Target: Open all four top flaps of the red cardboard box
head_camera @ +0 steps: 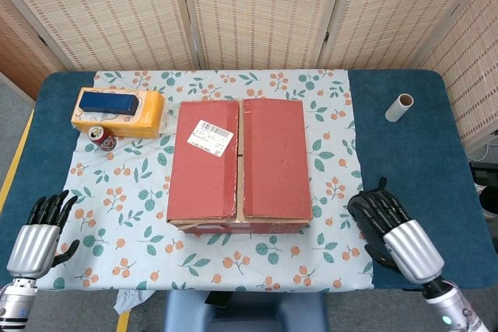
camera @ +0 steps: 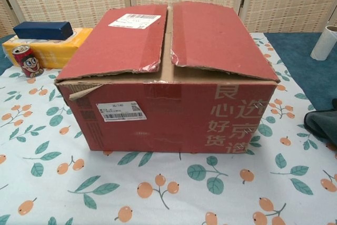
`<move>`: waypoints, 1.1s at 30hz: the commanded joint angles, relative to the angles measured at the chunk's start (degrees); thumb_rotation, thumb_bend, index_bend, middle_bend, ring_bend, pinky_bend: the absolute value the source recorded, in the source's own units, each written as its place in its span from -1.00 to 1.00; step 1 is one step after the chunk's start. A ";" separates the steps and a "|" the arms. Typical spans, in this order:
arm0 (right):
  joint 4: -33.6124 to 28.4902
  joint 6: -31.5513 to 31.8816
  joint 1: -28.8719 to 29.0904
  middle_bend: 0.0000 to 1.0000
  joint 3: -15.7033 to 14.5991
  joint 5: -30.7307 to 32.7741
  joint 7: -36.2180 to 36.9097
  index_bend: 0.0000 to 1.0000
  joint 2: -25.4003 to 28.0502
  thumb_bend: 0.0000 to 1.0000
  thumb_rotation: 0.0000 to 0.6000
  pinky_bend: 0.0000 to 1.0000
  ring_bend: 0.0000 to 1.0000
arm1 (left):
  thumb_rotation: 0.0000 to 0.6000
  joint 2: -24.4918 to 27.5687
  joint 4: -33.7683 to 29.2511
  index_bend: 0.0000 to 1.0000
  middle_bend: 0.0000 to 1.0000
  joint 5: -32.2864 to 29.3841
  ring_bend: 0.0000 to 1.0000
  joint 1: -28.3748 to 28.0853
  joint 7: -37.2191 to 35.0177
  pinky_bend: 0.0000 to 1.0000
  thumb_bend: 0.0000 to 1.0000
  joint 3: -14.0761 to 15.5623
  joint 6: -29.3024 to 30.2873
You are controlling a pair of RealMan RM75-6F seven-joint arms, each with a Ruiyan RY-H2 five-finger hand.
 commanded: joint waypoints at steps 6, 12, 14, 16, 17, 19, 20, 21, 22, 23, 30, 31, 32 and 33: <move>-10.87 -8.30 5.84 -1.00 4.44 1.84 -10.14 -1.00 -1.17 -0.27 1.00 -1.00 -1.00 | 1.00 0.67 -0.25 -1.00 -1.00 1.01 -1.00 0.34 -1.65 -1.00 -0.29 0.26 1.00; -14.03 -15.06 9.89 -1.00 6.71 6.12 -14.52 -1.00 -4.17 -0.27 1.00 -1.00 -1.00 | 1.00 0.96 -0.18 -1.00 -1.00 1.29 -1.00 0.23 -2.56 -1.00 -0.29 0.39 0.79; -14.67 -17.05 11.39 -1.00 7.66 7.45 -16.51 -1.00 -5.79 -0.27 1.00 -1.00 -1.00 | 1.00 1.03 -0.14 -1.00 -1.00 1.29 -1.00 0.23 -2.95 -1.00 -0.29 0.39 0.77; -14.68 -18.15 12.67 -1.00 8.64 8.39 -17.61 -1.00 -7.62 -0.27 1.00 -1.00 -1.00 | 1.00 0.97 0.03 -1.00 -1.00 1.21 -1.00 0.13 -3.24 -1.00 -0.29 0.33 0.60; -14.34 -18.64 13.52 -1.00 9.30 8.96 -17.72 -1.00 -9.03 -0.27 1.00 -1.00 -1.00 | 1.00 0.80 0.32 -1.00 -1.00 1.05 -1.00 0.01 -3.23 -1.00 -0.29 0.21 0.42; -13.30 -19.18 14.84 -1.00 10.25 9.69 -17.09 -1.00 -11.36 -0.27 1.00 -1.00 -1.00 | 1.00 0.48 0.68 -1.00 -1.00 0.59 -1.00 -0.19 -3.13 -1.00 -0.29 0.04 -0.05; -12.51 -19.58 15.68 -1.00 10.75 10.18 -16.64 -1.00 -12.84 -0.27 1.00 -1.00 -1.00 | 1.00 0.37 0.84 -1.00 -1.00 0.44 -1.00 -0.32 -3.01 -1.00 -0.29 -0.01 -0.31; -12.00 -19.89 16.27 -1.00 11.04 10.50 -16.35 -1.00 -13.82 -0.27 1.00 -1.00 -1.00 | 1.00 0.40 0.88 -1.00 -1.00 0.44 -1.00 -0.40 -2.96 -1.00 -0.29 0.02 -0.49; -11.54 -20.16 16.81 -1.00 11.30 10.82 -16.25 -1.00 -14.72 -0.27 1.00 -1.00 -1.00 | 1.00 0.52 0.84 -1.00 -1.00 0.50 -1.00 -0.45 -3.08 -1.00 -0.29 0.09 -0.63; -11.11 -20.43 17.32 -1.00 11.52 11.08 -16.38 -1.00 -15.54 -0.27 1.00 -1.00 -1.00 | 1.00 0.71 0.73 -1.00 -1.00 0.60 -1.00 -0.47 -3.38 -1.00 -0.29 0.18 -0.69; -7.73 -22.87 20.86 -1.00 12.88 14.32 -19.20 -1.00 -21.29 -0.27 1.00 -1.00 -1.00 | 1.00 2.33 0.57 -1.00 -1.00 0.51 -1.00 -0.29 -7.31 -1.00 -0.29 0.16 -0.55; -7.20 -23.12 21.29 -1.00 13.04 14.72 -19.42 -1.00 -21.98 -0.27 1.00 -1.00 -1.00 | 1.00 2.50 0.54 -1.00 -1.00 0.51 -1.00 -0.29 -7.68 -1.00 -0.29 0.16 -0.56; -6.70 -23.33 21.70 -1.00 13.20 15.08 -19.63 -1.00 -22.61 -0.27 1.00 -1.00 -1.00 | 1.00 2.66 0.51 -1.00 -1.00 0.55 -1.00 -0.28 -8.02 -1.00 -0.29 0.16 -0.53; -5.97 -23.61 22.30 -1.00 13.45 15.50 -19.97 -1.00 -23.46 -0.27 1.00 -1.00 -1.00 | 1.00 2.86 0.46 -1.00 -1.00 0.69 -1.00 -0.20 -8.50 -1.00 -0.29 0.20 -0.35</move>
